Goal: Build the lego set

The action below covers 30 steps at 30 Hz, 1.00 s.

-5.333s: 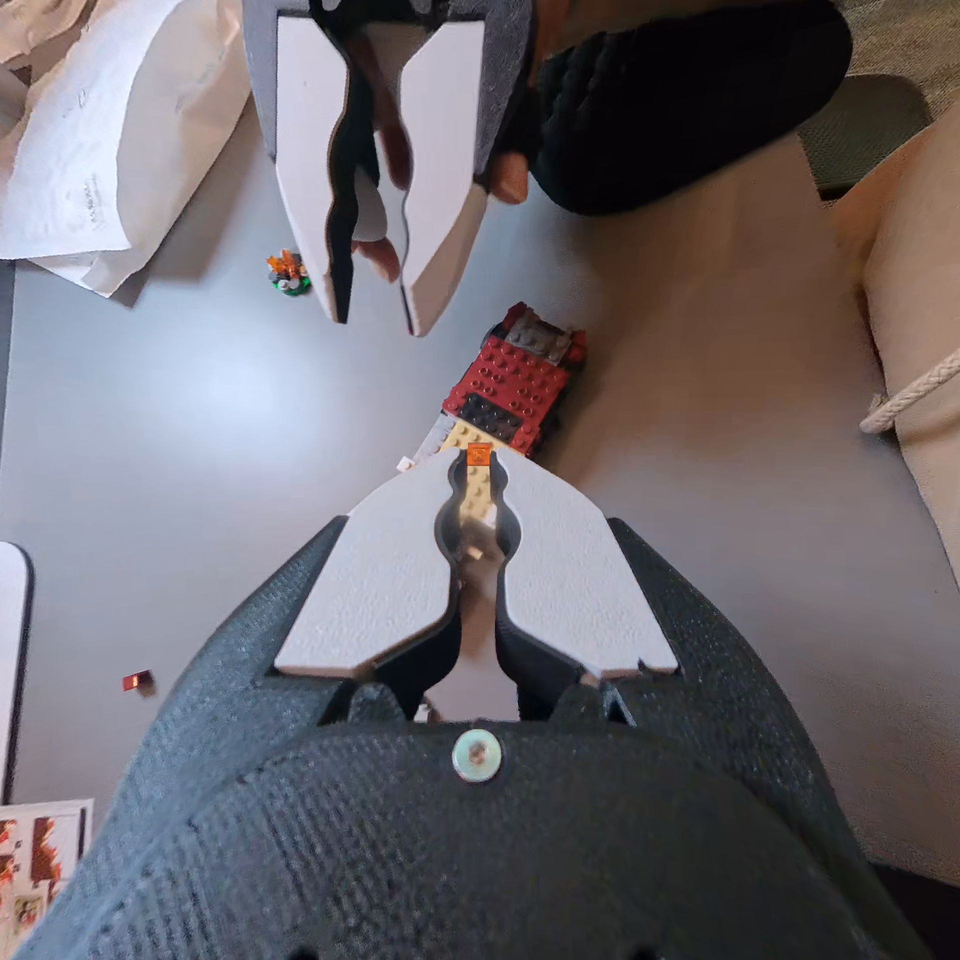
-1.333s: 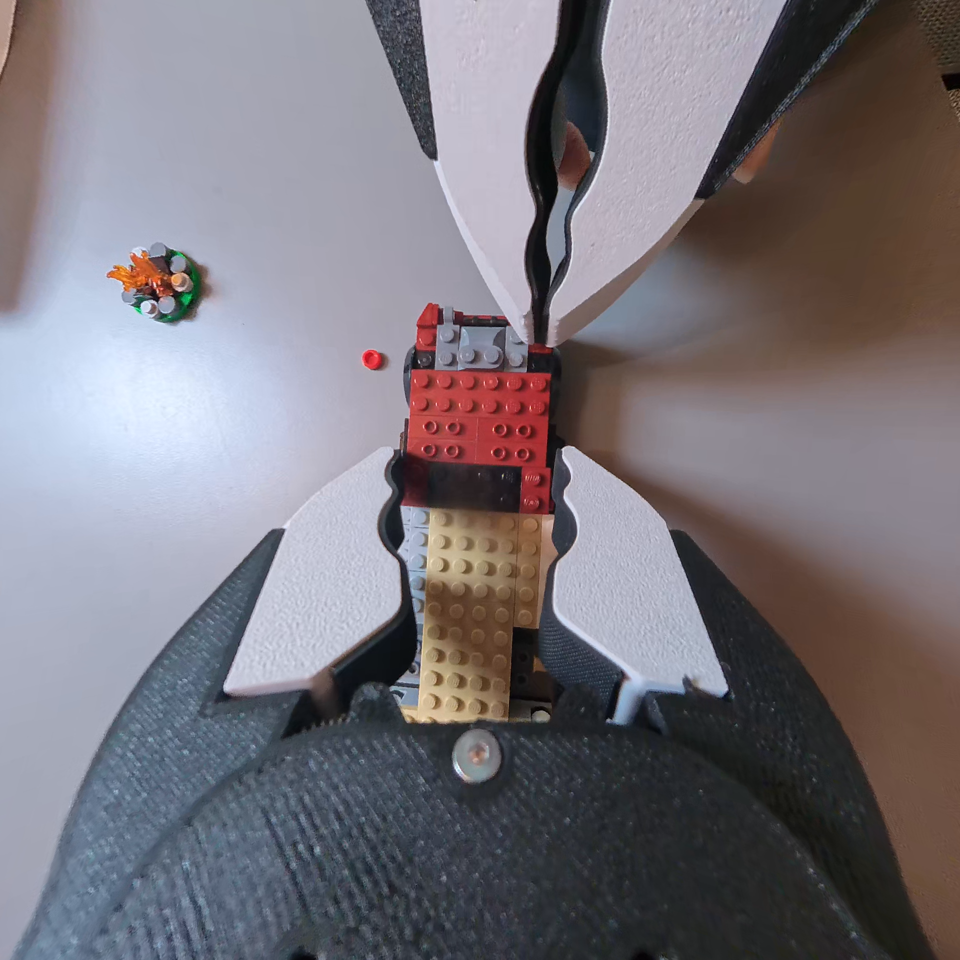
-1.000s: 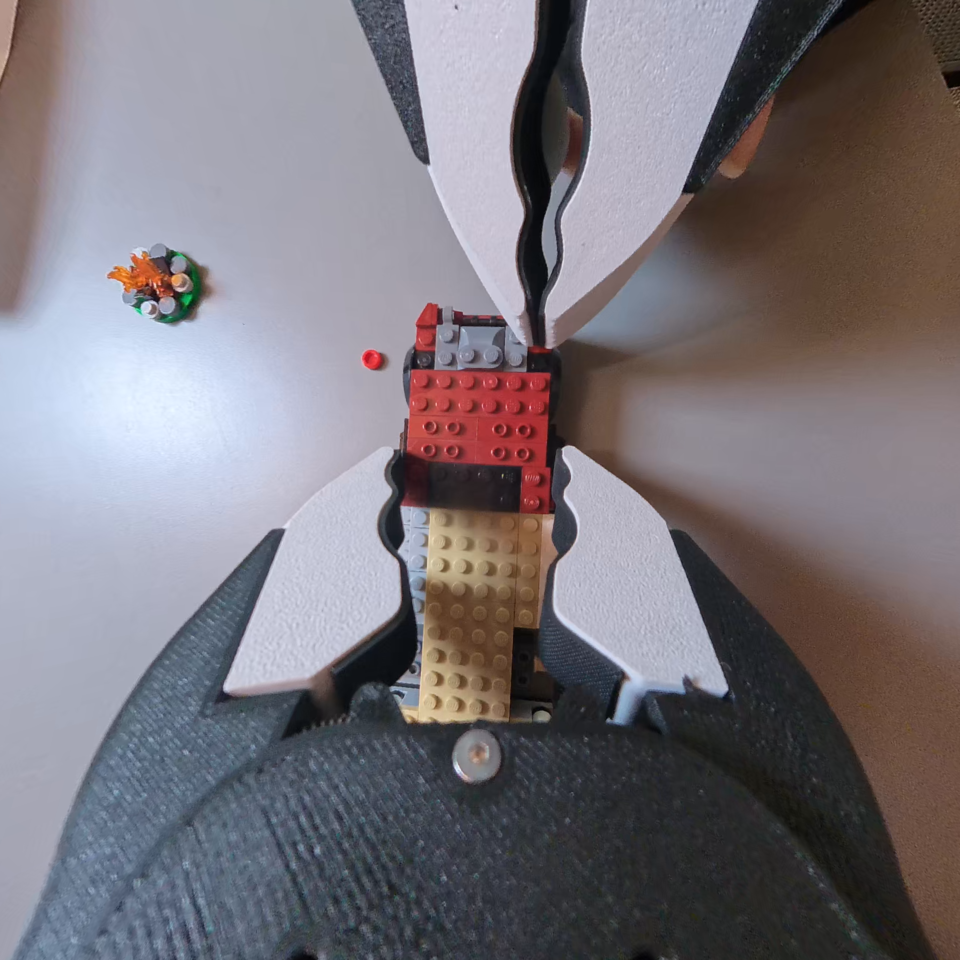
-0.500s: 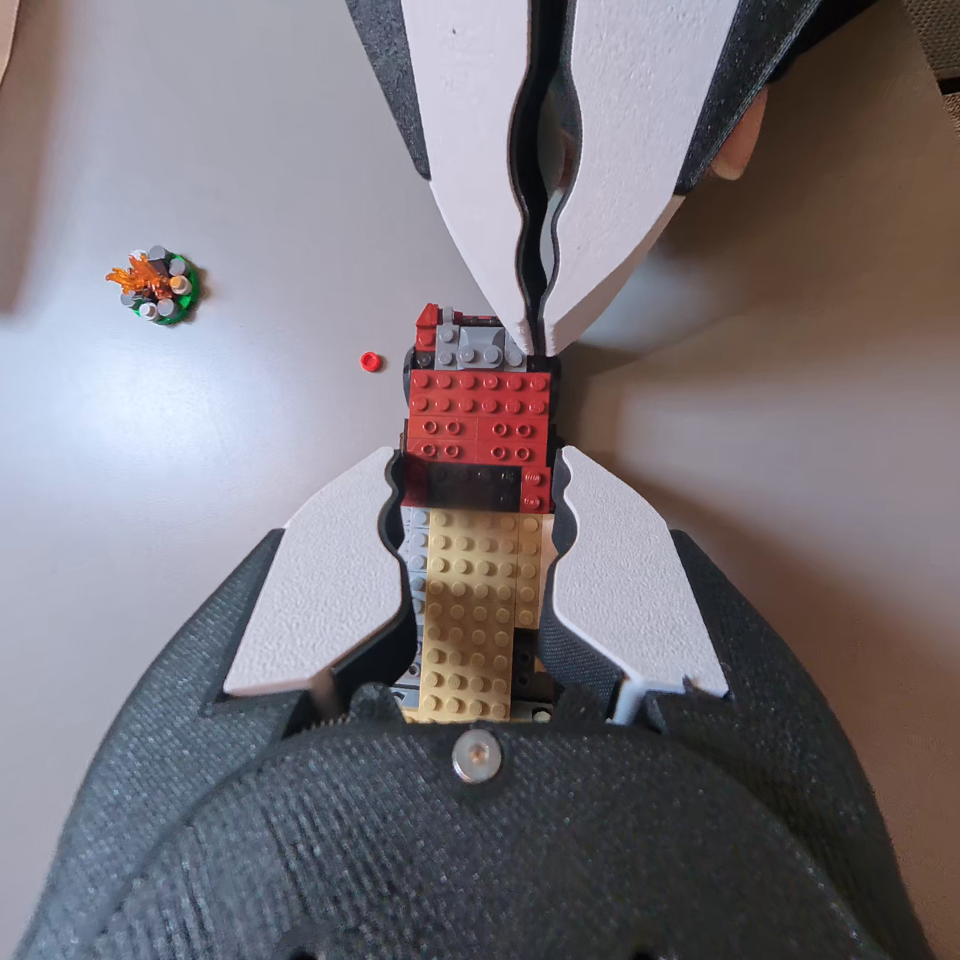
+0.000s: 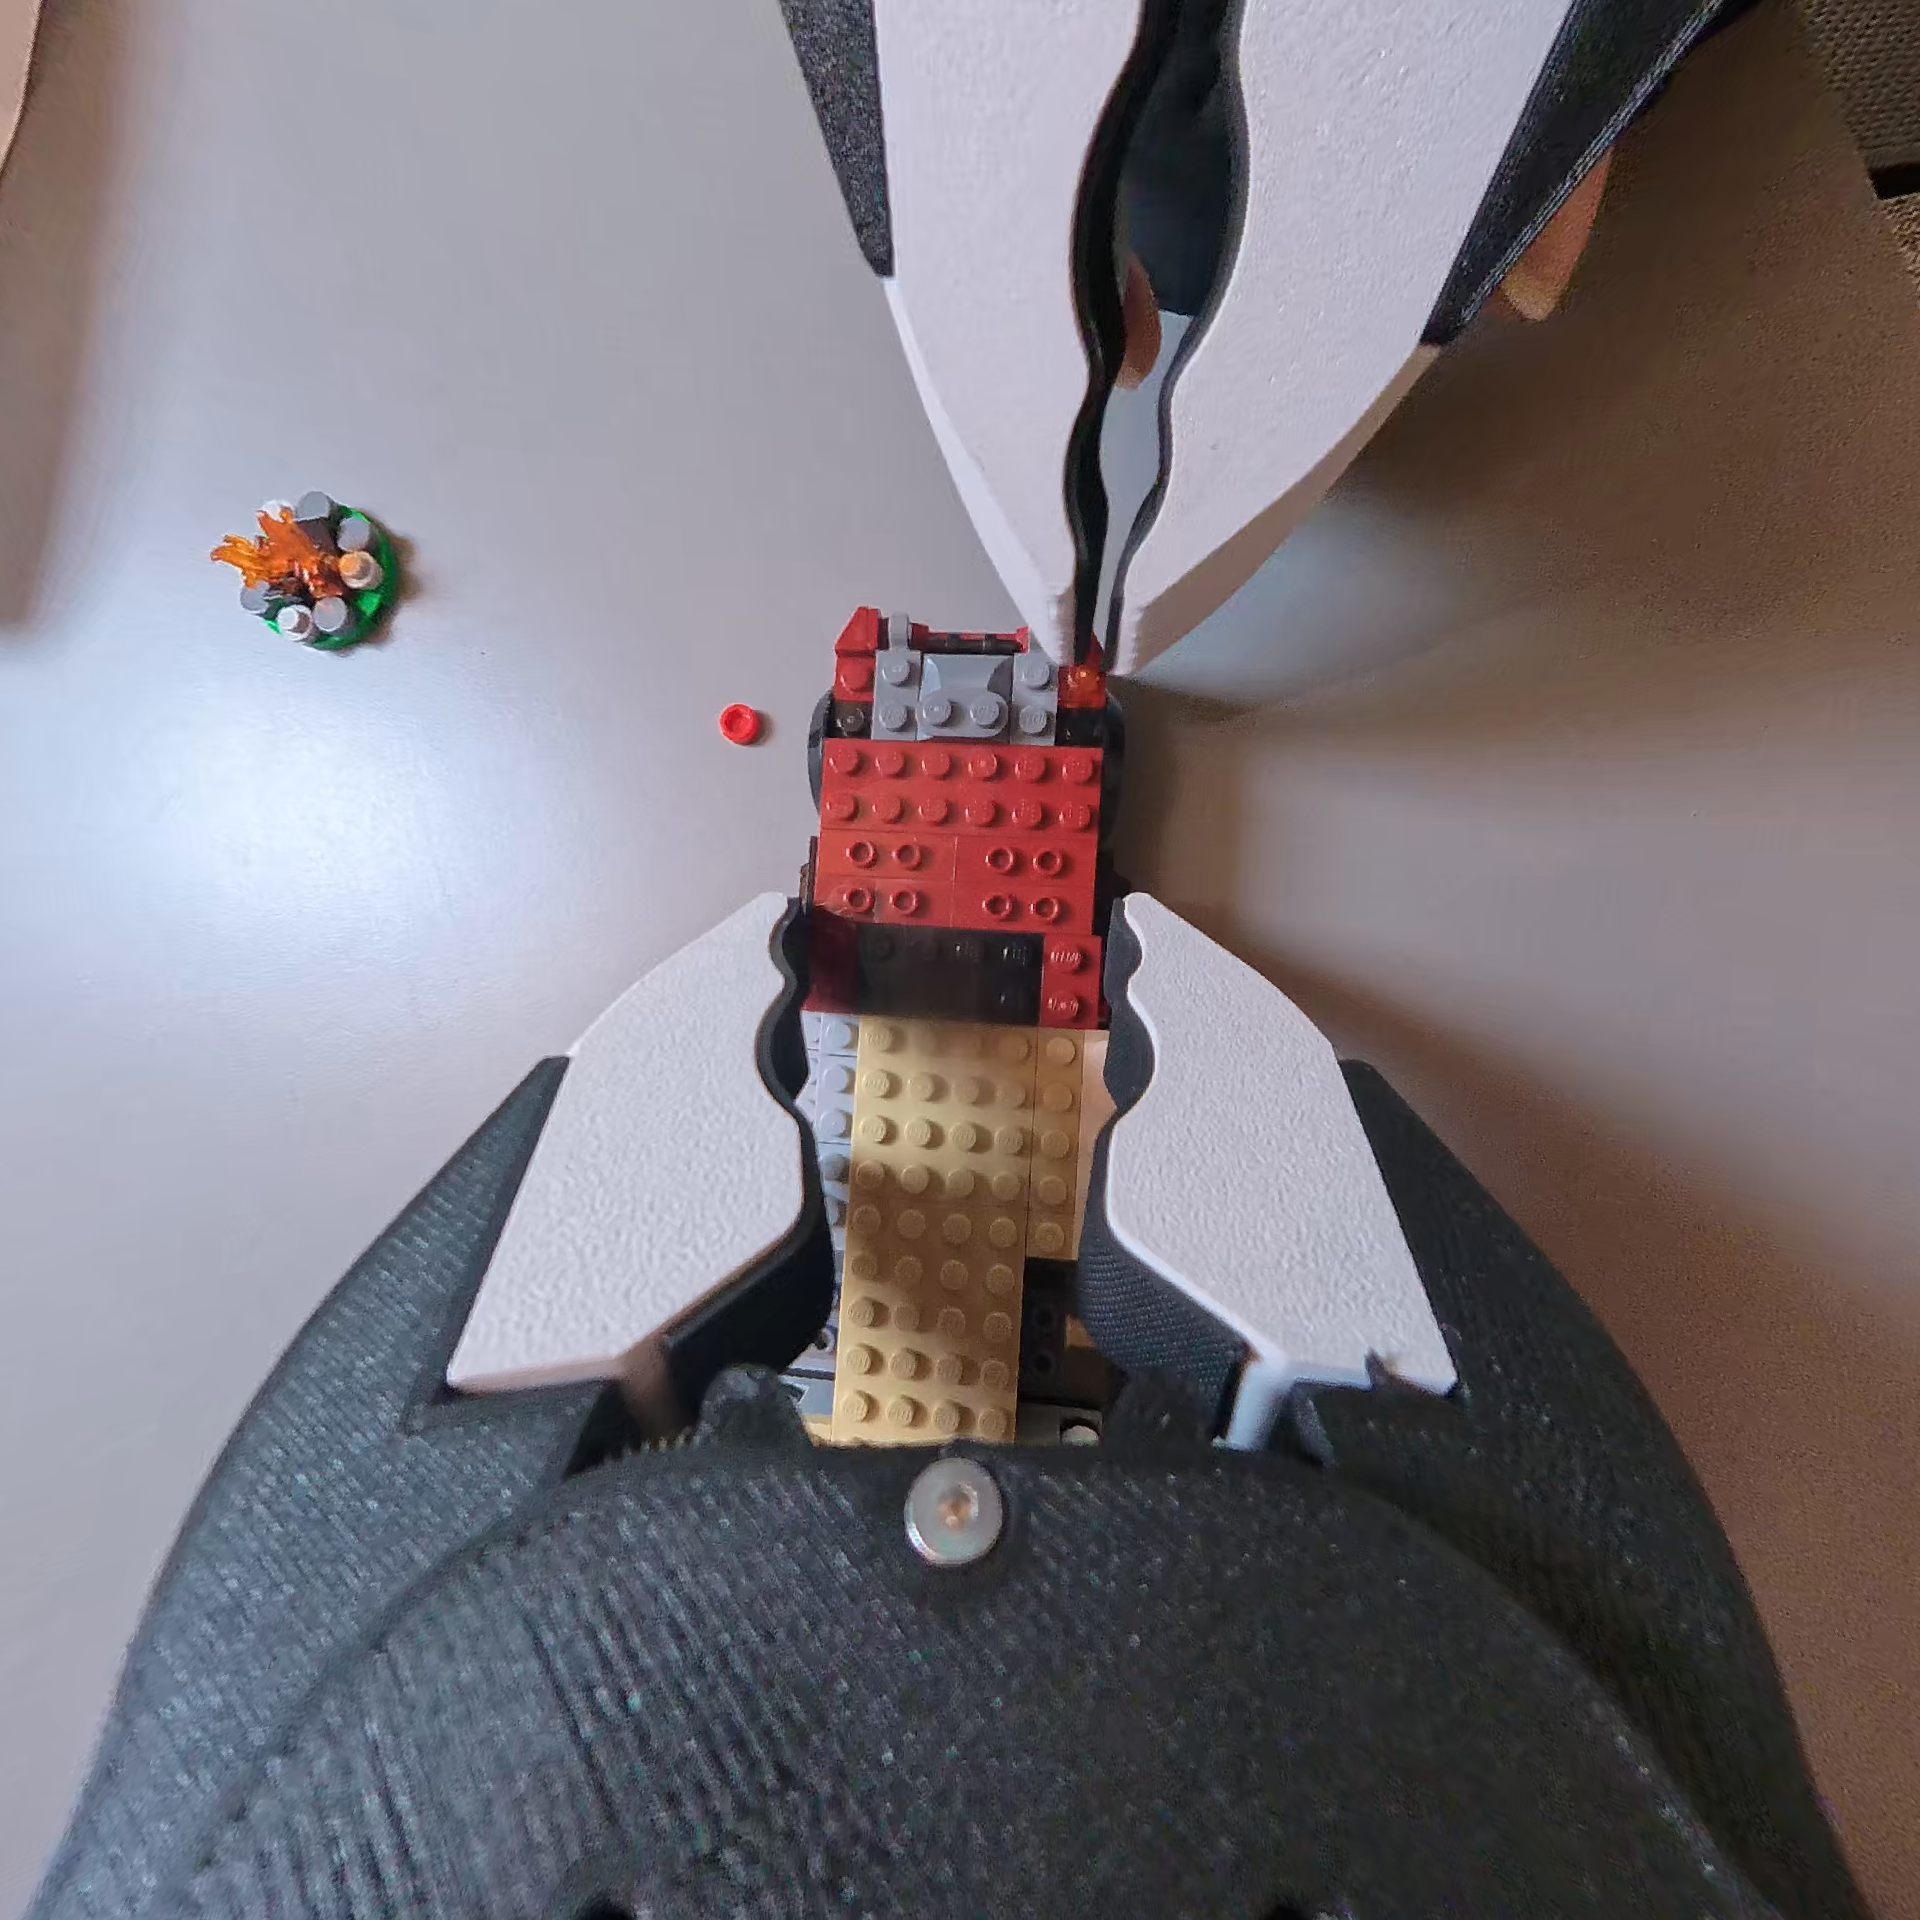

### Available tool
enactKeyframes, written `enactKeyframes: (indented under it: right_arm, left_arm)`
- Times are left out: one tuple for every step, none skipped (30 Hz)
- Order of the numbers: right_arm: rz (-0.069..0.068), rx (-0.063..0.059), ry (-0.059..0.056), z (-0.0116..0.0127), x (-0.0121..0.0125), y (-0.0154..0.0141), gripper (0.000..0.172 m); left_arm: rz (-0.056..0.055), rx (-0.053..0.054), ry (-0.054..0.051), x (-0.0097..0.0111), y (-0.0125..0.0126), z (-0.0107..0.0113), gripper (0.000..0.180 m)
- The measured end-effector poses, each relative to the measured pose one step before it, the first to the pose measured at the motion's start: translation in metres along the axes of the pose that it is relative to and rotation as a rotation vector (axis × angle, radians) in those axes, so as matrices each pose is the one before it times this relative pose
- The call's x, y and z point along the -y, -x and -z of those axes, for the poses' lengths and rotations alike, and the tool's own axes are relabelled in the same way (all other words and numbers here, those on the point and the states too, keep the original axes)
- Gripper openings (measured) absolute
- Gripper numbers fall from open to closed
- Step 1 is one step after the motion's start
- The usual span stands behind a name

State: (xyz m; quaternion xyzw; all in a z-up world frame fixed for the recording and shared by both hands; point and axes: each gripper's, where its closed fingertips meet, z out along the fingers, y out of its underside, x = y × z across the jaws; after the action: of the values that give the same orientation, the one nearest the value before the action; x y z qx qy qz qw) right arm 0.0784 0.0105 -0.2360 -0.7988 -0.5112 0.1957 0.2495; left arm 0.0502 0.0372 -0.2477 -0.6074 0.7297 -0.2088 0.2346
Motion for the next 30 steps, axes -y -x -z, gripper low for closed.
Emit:
enactKeyframes:
  right_arm:
    - [-0.0014,-0.0037,0.0037,-0.00016,-0.00044,-0.00006,0.001]
    - [0.0007,-0.0112,0.007,-0.00045,-0.00082,-0.00127,0.0]
    - [0.0041,-0.0082,0.0071,-0.00047,-0.00078,-0.00097,0.0]
    - [0.0011,0.0022,0.0012,-0.00011,0.00027,0.00041,0.0]
    - [-0.0017,0.0015,0.0055,-0.0002,-0.00004,0.00005,0.0]
    - [-0.0016,-0.0004,0.0067,-0.00016,0.00007,-0.00052,0.0]
    - [-0.0007,0.0043,0.0097,0.00003,-0.0001,0.00012,0.0]
    - [-0.0001,0.0036,0.0116,-0.00005,-0.00018,0.00009,0.0]
    - [0.0002,0.0032,0.0137,-0.00009,-0.00014,0.00018,0.0]
    - [0.0056,0.0023,0.0147,-0.00008,-0.00018,0.00015,0.0]
    - [0.0082,0.0013,0.0146,-0.00007,-0.00014,0.00005,0.0]
    - [0.0072,0.0009,0.0142,-0.00008,-0.00007,0.00006,0.0]
    - [0.0051,0.0011,0.0128,-0.00003,-0.00007,0.00001,0.0]
    - [0.0018,0.0026,0.0114,-0.00006,-0.00013,0.0,0.001]
    - [0.0004,0.0025,0.0099,-0.00001,-0.00017,-0.00003,0.001]
    - [0.0004,0.0012,0.0085,-0.00001,-0.00017,0.00004,0.001]
    - [0.0029,-0.0007,0.0071,-0.00003,-0.00016,0.00007,0.001]
    - [0.005,-0.0023,0.006,-0.00006,-0.00012,-0.00001,0.001]
    - [0.0039,-0.0019,0.005,-0.00009,-0.00006,0.00008,0.001]
    - [0.0005,-0.0008,0.005,0.00004,-0.00003,0.00002,0.001]
    - [-0.0002,-0.0014,0.0046,-0.00008,-0.00003,0.0,0.001]
    - [0.0013,-0.0031,0.0011,0.00001,0.00017,0.00006,0.001]
    - [0.0006,-0.0033,-0.0056,-0.00004,0.00021,0.00003,0.001]
    - [-0.0031,-0.0011,-0.0132,0.00001,0.00032,-0.00005,0.001]
    - [-0.0002,0.0013,-0.0218,0.00005,0.00051,-0.00008,0.0]
    - [0.0031,0.0062,-0.0282,0.00046,0.00037,0.00004,0.0]
    - [-0.0122,0.0176,-0.0422,0.00238,0.00194,0.00072,0.0]
    - [-0.0249,0.0326,-0.0746,0.00542,0.00703,0.00195,0.0]
    - [-0.0274,0.0286,-0.0999,0.00767,0.01084,0.00129,0.0]
    - [-0.0249,0.0052,-0.0962,0.00777,0.01063,-0.00203,0.001]
  left_arm:
    - [-0.0001,0.0003,-0.0003,0.00006,-0.00006,-0.00003,0.055]
    - [0.0,-0.0003,-0.0006,0.00006,0.00006,-0.00004,0.055]
    - [-0.0002,-0.0005,-0.0005,-0.00003,0.00003,0.00003,0.055]
    - [-0.0001,-0.0002,-0.0006,0.00007,0.00007,-0.00004,0.055]
    - [0.0002,0.0001,-0.0005,0.00006,-0.00001,-0.00003,0.055]
    - [0.0002,0.0002,-0.0003,-0.00002,0.0,-0.0001,0.055]
    - [-0.0003,0.0001,-0.0003,0.00004,0.00003,-0.00002,0.055]
    - [-0.0002,0.0,-0.0009,0.00004,-0.00001,0.0,0.055]
    - [0.0,-0.0003,-0.0013,0.00001,0.00004,-0.00011,0.055]
    - [0.0006,-0.0003,-0.001,0.00004,0.00001,-0.00001,0.055]
    - [-0.0006,0.0001,-0.0009,-0.00001,0.00003,-0.00009,0.055]
    - [0.0002,-0.0003,-0.0011,0.00013,0.00005,-0.00008,0.055]
    - [0.0004,-0.0006,-0.0006,0.0,-0.00002,-0.00012,0.055]
    - [-0.0003,-0.0003,-0.0001,0.0,0.00007,-0.00001,0.055]
    - [-0.0004,-0.0001,0.0,0.0,0.00001,0.0,0.055]
    - [-0.0001,0.0003,-0.0004,-0.00001,0.00003,-0.00011,0.055]
    - [0.0005,0.0005,-0.0005,0.0,0.00003,-0.00011,0.055]
    - [-0.0005,0.0008,-0.0002,0.00005,0.00004,-0.00002,0.055]
    - [0.0,0.0005,0.0,-0.00006,0.00005,-0.00008,0.055]
    - [0.0,0.0003,0.0002,0.0,0.00004,-0.00013,0.055]
    - [-0.0002,0.0004,0.0005,0.00001,0.00008,-0.00002,0.055]
    - [-0.0003,0.0009,0.0011,-0.00004,0.00006,0.00001,0.055]
    - [-0.0005,0.0013,0.0005,-0.00005,0.00011,0.00004,0.055]
    - [0.0002,0.0006,-0.0009,-0.00012,0.00002,0.00012,0.055]
    - [0.001,-0.0006,-0.0026,-0.00003,0.00008,0.00006,0.055]
    - [0.002,-0.0018,-0.005,0.00001,0.00002,0.00008,0.055]
    - [0.0007,-0.002,-0.0034,0.00003,-0.00018,-0.00007,0.055]
    - [-0.0018,0.0005,0.0016,0.00006,-0.00006,0.00006,0.055]
    - [-0.0001,0.0015,0.0038,-0.00011,-0.00013,0.00002,0.055]
    - [0.0008,0.0007,0.0023,0.00014,-0.00028,-0.00001,0.055]
